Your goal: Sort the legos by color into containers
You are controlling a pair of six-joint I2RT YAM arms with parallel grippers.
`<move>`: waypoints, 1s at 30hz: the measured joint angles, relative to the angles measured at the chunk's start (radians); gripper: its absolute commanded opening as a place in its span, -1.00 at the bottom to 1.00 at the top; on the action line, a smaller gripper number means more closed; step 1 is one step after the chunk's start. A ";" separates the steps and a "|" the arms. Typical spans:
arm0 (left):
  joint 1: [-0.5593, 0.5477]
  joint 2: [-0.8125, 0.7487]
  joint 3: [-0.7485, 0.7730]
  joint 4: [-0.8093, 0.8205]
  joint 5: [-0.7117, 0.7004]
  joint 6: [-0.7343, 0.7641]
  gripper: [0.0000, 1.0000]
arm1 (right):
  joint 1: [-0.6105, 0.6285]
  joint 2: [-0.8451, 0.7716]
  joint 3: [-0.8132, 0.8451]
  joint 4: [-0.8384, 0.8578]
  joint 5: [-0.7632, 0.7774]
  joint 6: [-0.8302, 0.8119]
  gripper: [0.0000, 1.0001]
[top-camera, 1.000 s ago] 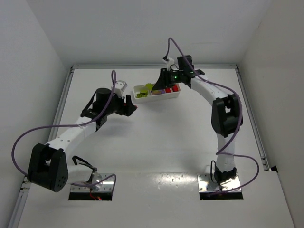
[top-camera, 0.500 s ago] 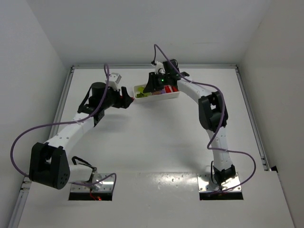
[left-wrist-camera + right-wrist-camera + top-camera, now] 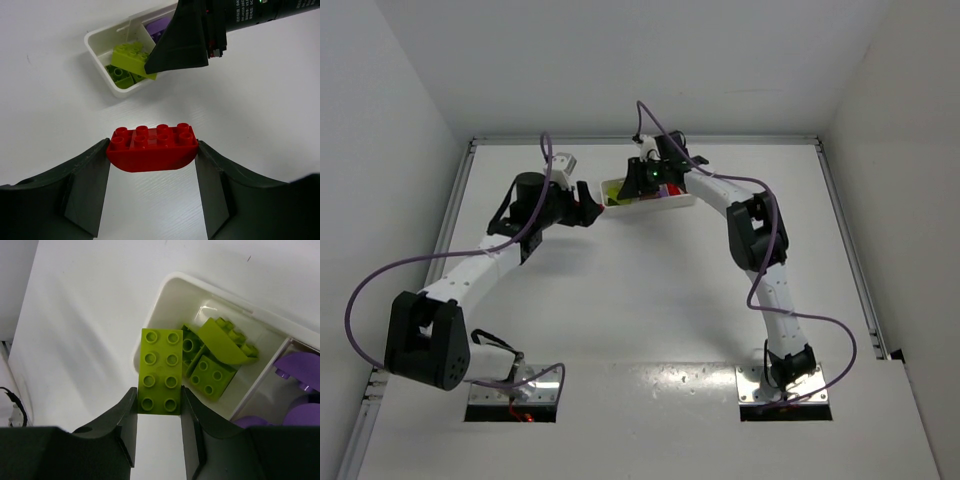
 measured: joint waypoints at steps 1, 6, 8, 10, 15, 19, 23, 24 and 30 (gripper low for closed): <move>0.000 0.004 0.000 0.005 0.002 -0.003 -1.00 | 0.001 0.004 0.007 0.001 0.002 0.000 -0.23; 0.000 0.016 0.001 0.018 0.008 -0.007 -1.00 | 0.010 0.021 0.042 0.007 0.016 0.001 0.19; 0.000 0.018 0.001 0.021 0.011 -0.011 -1.00 | 0.013 0.029 0.054 0.011 0.019 0.000 0.38; 0.000 0.019 0.001 0.028 0.015 -0.014 -1.00 | 0.016 0.034 0.062 0.014 0.023 -0.003 0.61; 0.000 0.027 0.002 0.047 0.025 -0.028 -1.00 | 0.022 0.030 0.074 0.016 0.053 -0.016 0.61; -0.023 0.058 0.028 0.061 0.026 -0.039 -1.00 | 0.014 -0.031 0.035 -0.006 0.121 -0.032 0.64; -0.097 0.124 0.112 0.078 0.010 -0.047 -1.00 | -0.033 -0.207 -0.067 -0.038 0.228 -0.075 0.67; -0.116 0.146 0.139 0.082 0.008 -0.047 -1.00 | -0.057 -0.263 -0.094 -0.037 0.259 -0.092 0.69; -0.223 0.355 0.356 0.098 -0.009 -0.059 -1.00 | -0.279 -0.592 -0.286 -0.028 0.396 -0.159 0.71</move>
